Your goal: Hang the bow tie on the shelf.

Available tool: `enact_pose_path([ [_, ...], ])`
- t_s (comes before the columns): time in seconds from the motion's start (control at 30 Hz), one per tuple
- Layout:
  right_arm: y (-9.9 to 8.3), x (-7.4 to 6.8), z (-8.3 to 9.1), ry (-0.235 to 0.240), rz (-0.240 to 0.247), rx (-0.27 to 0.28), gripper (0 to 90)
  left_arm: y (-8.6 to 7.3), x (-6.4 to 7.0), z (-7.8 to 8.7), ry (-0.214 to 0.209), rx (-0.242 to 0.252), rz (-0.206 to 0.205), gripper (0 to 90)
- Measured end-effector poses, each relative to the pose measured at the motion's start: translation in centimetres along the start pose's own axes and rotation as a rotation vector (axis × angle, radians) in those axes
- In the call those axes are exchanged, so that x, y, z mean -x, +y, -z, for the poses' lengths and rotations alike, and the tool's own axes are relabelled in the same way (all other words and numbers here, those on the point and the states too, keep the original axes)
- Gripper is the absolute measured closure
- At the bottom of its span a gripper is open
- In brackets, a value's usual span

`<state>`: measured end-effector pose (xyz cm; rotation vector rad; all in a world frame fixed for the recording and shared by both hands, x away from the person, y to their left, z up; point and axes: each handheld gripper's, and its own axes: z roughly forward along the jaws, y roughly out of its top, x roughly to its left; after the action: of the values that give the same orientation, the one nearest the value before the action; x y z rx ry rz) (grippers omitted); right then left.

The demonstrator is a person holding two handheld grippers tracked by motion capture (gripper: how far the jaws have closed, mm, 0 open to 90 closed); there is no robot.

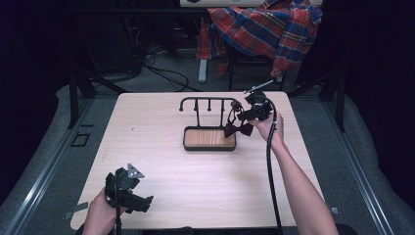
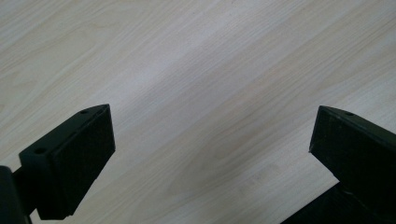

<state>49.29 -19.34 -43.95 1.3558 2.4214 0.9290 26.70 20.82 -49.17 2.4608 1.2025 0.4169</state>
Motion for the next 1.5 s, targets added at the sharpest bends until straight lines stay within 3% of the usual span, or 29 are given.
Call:
enact_pose_path([
  [0.1,0.0,0.0,0.3,-0.002,0.002,-0.005,68.6,0.0,0.0,0.0,0.000,0.001,0.000,0.2],
  [0.47,-0.1,-1.4,2.6,-0.044,0.087,-0.026,50.4,0.0,0.0,0.0,0.000,0.001,0.001,0.1],
  [0.7,-1.0,-2.5,4.5,-0.032,0.159,-0.038,33.7,0.0,0.0,0.0,0.000,-0.001,0.002,0.1],
  [0.87,-2.0,-3.0,5.6,-0.017,0.216,-0.037,25.3,0.0,0.0,0.0,0.001,-0.001,0.002,0.1],
  [1.07,-3.6,-3.4,6.7,-0.012,0.242,-0.056,18.2,0.1,0.0,0.0,0.002,-0.004,0.002,0.1],
  [1.23,-5.1,-4.0,7.0,-0.023,0.268,-0.094,14.2,0.1,0.1,0.0,0.003,-0.003,0.002,0.1],
  [1.5,-8.0,-4.1,7.2,-0.019,0.285,-0.106,9.3,0.1,0.1,0.0,0.005,-0.005,0.002,0.1],
])
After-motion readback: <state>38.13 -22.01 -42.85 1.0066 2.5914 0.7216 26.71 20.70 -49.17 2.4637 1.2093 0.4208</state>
